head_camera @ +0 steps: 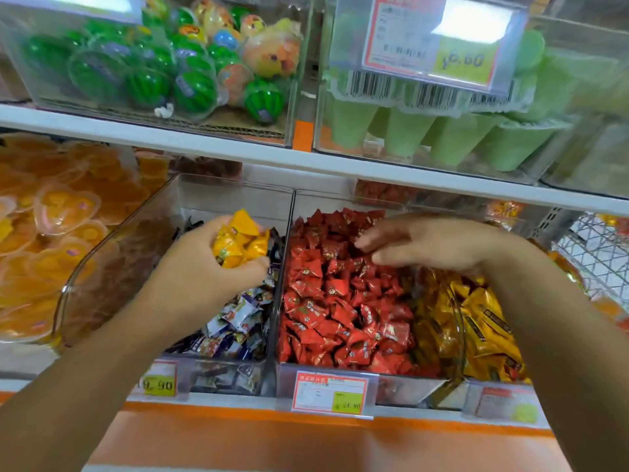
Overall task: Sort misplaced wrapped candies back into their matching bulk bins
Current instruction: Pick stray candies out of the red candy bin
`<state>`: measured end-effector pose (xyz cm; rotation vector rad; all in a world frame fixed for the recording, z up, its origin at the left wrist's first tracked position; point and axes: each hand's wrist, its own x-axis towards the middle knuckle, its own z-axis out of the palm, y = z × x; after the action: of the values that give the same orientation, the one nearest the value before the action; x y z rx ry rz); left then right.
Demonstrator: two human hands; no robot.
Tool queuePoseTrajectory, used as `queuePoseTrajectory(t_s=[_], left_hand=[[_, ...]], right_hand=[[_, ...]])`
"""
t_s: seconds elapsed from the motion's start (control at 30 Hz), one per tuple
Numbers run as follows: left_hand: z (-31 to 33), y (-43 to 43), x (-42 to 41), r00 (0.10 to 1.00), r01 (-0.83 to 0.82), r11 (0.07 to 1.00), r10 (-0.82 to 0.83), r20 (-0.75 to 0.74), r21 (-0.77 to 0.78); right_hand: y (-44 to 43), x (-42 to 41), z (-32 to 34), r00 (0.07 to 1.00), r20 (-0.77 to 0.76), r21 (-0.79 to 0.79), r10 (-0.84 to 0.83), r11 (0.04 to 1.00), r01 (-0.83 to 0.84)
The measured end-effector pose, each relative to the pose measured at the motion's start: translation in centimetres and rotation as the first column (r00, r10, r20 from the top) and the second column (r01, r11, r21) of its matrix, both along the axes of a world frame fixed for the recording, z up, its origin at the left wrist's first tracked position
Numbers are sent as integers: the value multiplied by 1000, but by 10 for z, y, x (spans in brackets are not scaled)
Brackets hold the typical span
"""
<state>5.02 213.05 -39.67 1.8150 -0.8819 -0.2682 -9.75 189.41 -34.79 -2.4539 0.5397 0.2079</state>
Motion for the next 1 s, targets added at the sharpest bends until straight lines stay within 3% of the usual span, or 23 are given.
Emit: queuePoseTrajectory(t_s=[0.13, 0.27, 0.4, 0.47, 0.67, 0.83, 0.93, 1.0], left_hand=[[-4, 5, -3, 998, 34, 991, -26, -66, 129], [-9, -3, -12, 996, 55, 963, -34, -86, 264], [-8, -8, -17, 995, 46, 960, -19, -101, 277], [-9, -7, -16, 997, 28, 951, -4, -77, 307], [-15, -5, -13, 996, 35, 952, -8, -88, 305], [-17, -5, -12, 994, 66, 954, -35, -107, 293], [-19, -4, -10, 994, 62, 949, -29, -109, 310], [-21, -4, -9, 995, 60, 948, -31, -98, 311]], right_hand=[[-2, 41, -24, 970, -243, -336, 3, 938, -87], [-3, 56, -52, 902, -430, -194, -33, 979, -57], [-5, 55, -67, 928, -363, -260, -87, 966, -11], [-7, 52, -68, 934, -350, -219, -78, 976, -1], [-10, 29, -29, 979, -132, 60, -153, 985, 162], [-14, 18, -6, 985, 40, 355, -168, 924, 143], [-11, 18, -7, 995, 6, 424, -101, 901, 89], [-12, 19, -9, 996, -80, 300, -36, 952, 58]])
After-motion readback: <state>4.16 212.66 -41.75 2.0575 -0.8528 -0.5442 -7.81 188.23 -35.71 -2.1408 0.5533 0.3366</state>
